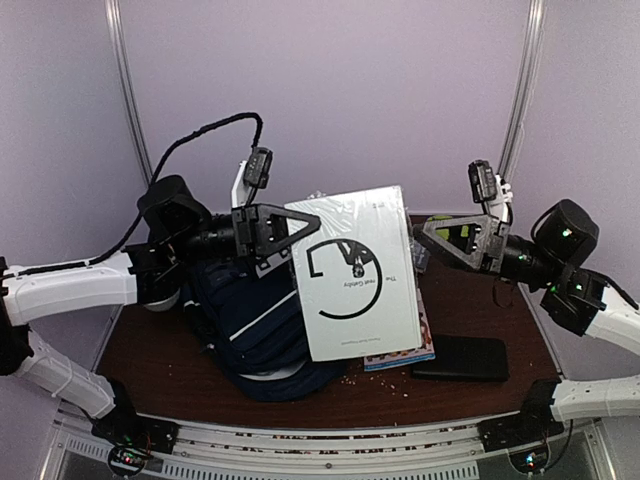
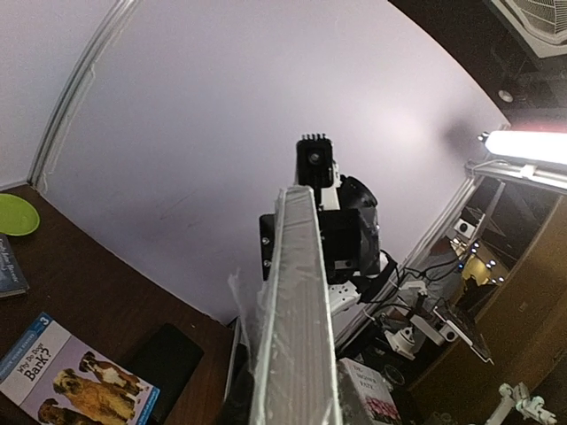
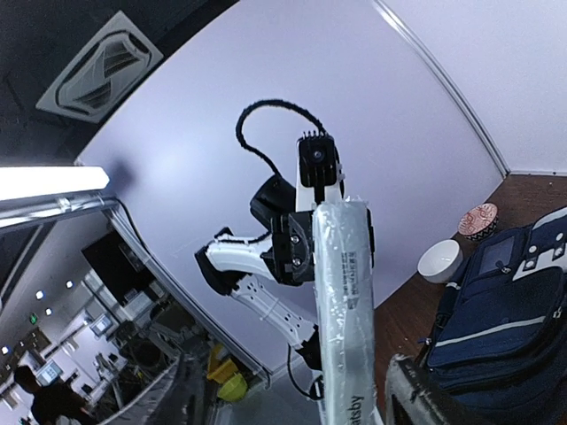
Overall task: Pack the student bag
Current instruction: Pick up the book from the center of the board.
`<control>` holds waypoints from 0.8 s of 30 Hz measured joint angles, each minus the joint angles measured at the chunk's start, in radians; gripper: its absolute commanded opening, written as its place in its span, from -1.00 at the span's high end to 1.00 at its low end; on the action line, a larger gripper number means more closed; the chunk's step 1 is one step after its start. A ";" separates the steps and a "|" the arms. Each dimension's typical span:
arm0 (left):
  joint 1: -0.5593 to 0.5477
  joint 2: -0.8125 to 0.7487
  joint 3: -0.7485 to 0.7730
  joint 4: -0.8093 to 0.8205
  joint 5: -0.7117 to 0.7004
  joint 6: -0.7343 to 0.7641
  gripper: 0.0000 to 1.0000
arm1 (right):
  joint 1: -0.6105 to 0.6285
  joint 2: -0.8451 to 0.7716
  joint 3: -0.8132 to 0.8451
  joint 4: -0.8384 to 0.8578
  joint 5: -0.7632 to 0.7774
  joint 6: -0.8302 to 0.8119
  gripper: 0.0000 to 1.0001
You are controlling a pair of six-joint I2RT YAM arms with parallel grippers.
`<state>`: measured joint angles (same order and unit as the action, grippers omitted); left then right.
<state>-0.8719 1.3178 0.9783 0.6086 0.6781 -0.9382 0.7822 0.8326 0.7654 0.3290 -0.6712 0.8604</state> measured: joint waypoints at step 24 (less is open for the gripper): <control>-0.004 -0.147 -0.089 0.237 -0.616 -0.146 1.00 | 0.170 0.155 -0.156 0.375 0.426 0.088 -0.69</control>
<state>-0.8757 1.1709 0.8898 0.8455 0.0616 -1.0840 0.9524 0.9874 0.6090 0.7044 -0.2455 0.9482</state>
